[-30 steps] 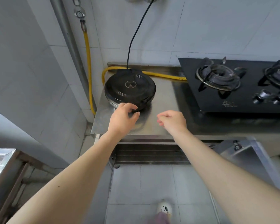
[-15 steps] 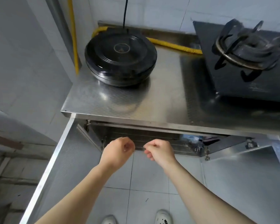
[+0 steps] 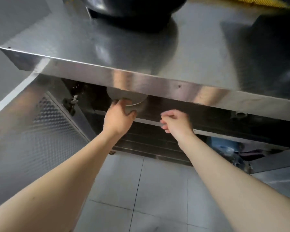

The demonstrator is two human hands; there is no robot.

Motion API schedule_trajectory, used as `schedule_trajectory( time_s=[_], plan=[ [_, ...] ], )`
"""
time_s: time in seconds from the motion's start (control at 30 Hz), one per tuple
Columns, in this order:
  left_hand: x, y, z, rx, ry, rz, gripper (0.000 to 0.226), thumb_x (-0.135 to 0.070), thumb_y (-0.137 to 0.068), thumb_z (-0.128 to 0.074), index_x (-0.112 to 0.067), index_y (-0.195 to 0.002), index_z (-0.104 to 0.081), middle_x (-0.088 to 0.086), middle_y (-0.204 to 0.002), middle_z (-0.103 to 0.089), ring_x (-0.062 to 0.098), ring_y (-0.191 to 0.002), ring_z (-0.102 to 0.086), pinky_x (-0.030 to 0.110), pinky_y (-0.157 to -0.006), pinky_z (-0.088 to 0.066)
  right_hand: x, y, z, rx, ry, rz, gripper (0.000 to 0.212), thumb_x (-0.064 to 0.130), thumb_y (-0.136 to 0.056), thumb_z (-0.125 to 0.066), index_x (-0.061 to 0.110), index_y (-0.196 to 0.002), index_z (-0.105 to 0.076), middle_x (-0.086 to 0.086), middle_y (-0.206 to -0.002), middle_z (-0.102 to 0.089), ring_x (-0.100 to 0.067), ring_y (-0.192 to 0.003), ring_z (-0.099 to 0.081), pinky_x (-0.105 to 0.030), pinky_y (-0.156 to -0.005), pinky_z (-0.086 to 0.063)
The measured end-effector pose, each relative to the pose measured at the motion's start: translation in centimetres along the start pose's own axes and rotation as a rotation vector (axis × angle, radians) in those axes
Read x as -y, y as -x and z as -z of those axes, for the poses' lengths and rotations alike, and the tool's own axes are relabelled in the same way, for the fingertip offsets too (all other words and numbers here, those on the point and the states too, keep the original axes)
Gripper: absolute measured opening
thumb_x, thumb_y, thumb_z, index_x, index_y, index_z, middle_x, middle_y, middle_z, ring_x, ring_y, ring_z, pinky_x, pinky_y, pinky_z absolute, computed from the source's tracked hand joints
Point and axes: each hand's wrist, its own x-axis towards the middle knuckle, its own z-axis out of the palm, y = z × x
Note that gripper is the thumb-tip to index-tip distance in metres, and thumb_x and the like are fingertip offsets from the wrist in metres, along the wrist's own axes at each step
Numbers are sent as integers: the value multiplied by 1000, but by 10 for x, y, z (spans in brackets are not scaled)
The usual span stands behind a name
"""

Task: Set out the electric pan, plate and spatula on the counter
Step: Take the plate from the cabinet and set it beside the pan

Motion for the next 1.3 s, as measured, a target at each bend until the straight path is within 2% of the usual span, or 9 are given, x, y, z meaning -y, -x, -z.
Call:
schedule_trajectory(
  time_s=[0.27, 0.37, 0.47, 0.57, 0.8, 0.97, 1.03, 1.13, 1.3],
  plan=[
    [61, -85, -47, -362, 86, -30, 78, -35, -81, -68, -20, -145, -28, 13, -146, -28, 35, -130, -36, 43, -105, -37, -40, -105, -40, -158, -101, 191, 18, 20, -90, -62, 33, -102, -59, 7, -96, -66, -6, -70, -68, -31, -73, -60],
    [79, -118, -60, -365, 268, 78, 86, -37, -81, -68, -21, -149, -17, 13, -152, -18, 37, -135, -30, 44, -106, -34, -48, -131, -57, -128, -188, 237, 28, 20, -89, -63, 28, -116, -59, 8, -92, -64, -9, -72, -69, -26, -65, -58],
    [84, -142, -62, -337, 459, 224, 89, -41, -83, -66, -21, -150, -12, 11, -154, -22, 35, -137, -30, 43, -105, -34, -46, -144, -68, -67, -235, 237, 37, 20, -90, -62, 24, -126, -54, 2, -103, -64, -13, -76, -69, -25, -62, -57],
    [86, -154, -66, -343, 517, 226, 80, -35, -86, -62, -16, -149, -18, 12, -148, -36, 32, -133, -38, 38, -103, -36, -42, -153, -76, -26, -254, 224, 45, 21, -91, -61, 21, -134, -48, -3, -111, -63, -16, -75, -70, -26, -60, -57],
    [97, -167, -60, -368, 479, 307, 47, -7, -92, -45, -6, -139, -42, 18, -133, -53, 32, -118, -52, 32, -86, -43, -21, -159, -90, 63, -209, 135, 57, 25, -91, -60, 12, -143, -39, -3, -89, -64, -19, -71, -71, -31, -65, -59],
    [95, -166, -58, -357, 442, 328, 39, -2, -92, -42, -7, -129, -54, 16, -120, -60, 24, -92, -56, 29, -73, -44, -19, -159, -93, 56, -187, 117, 8, 17, -91, -56, 12, -98, -56, -5, -72, -63, -19, -63, -68, -31, -60, -59],
    [93, -167, -55, -331, 441, 375, 36, -1, -92, -44, -6, -124, -57, 16, -115, -62, 21, -80, -54, 29, -67, -45, -21, -161, -88, 25, -129, 104, 8, 18, -92, -52, 13, -86, -53, -7, -68, -65, -17, -57, -66, -28, -53, -56],
    [92, -162, -54, -327, 368, 363, 33, -1, -92, -46, -5, -123, -56, 18, -116, -62, 25, -85, -58, 33, -67, -46, -28, -161, -79, -15, -16, 119, 16, 23, -94, -48, 12, -98, -58, -5, -64, -63, -13, -47, -57, -22, -40, -43],
    [87, -131, -54, -309, 354, 416, 34, -4, -89, -48, -2, -122, -55, 21, -115, -62, 34, -103, -61, 36, -71, -50, -34, -143, -68, -71, 103, 81, 27, 19, -95, -46, 13, -119, -55, -5, -73, -61, -13, -49, -55, -25, -41, -39]
  ],
)
